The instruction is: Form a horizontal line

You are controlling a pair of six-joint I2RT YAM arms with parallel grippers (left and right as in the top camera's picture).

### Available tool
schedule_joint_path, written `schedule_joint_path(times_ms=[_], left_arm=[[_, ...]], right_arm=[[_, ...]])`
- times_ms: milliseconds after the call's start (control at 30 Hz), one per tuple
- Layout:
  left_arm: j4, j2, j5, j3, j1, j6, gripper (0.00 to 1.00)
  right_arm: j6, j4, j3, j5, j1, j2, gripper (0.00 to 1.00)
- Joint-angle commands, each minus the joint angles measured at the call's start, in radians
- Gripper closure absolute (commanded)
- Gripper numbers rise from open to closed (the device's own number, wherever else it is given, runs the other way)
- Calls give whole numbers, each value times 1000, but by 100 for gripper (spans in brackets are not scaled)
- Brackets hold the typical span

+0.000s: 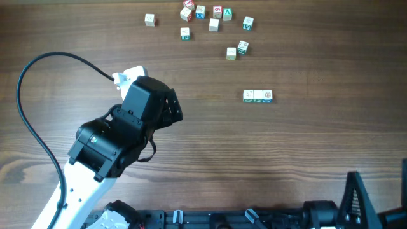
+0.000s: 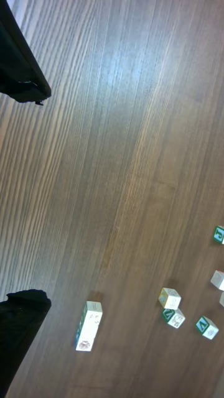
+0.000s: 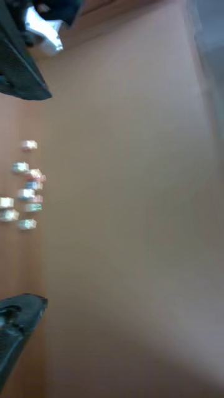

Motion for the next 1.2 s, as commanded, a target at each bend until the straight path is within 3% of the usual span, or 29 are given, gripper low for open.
schedule_joint_path(times_ms=[0, 133, 367, 600, 767, 967, 1167], left_arm=[[3, 6, -16, -2, -5, 2, 0], [3, 6, -16, -2, -5, 2, 0], [3, 6, -16, -2, -5, 2, 0], [3, 6, -16, -2, -5, 2, 0], [3, 6, -16, -2, -5, 2, 0], [3, 6, -16, -2, -5, 2, 0], [3, 6, -16, -2, -5, 2, 0]], right_arm=[[47, 143, -194, -10, -29, -100, 0], [142, 437, -446, -15, -32, -195, 0], [137, 975, -844, -121, -32, -195, 0], [142, 1266, -1159, -121, -30, -195, 0], [140, 1180, -1201, -123, -30, -195, 0], [140, 792, -1201, -122, -30, -195, 0], [141, 802, -1199, -111, -30, -155, 0]])
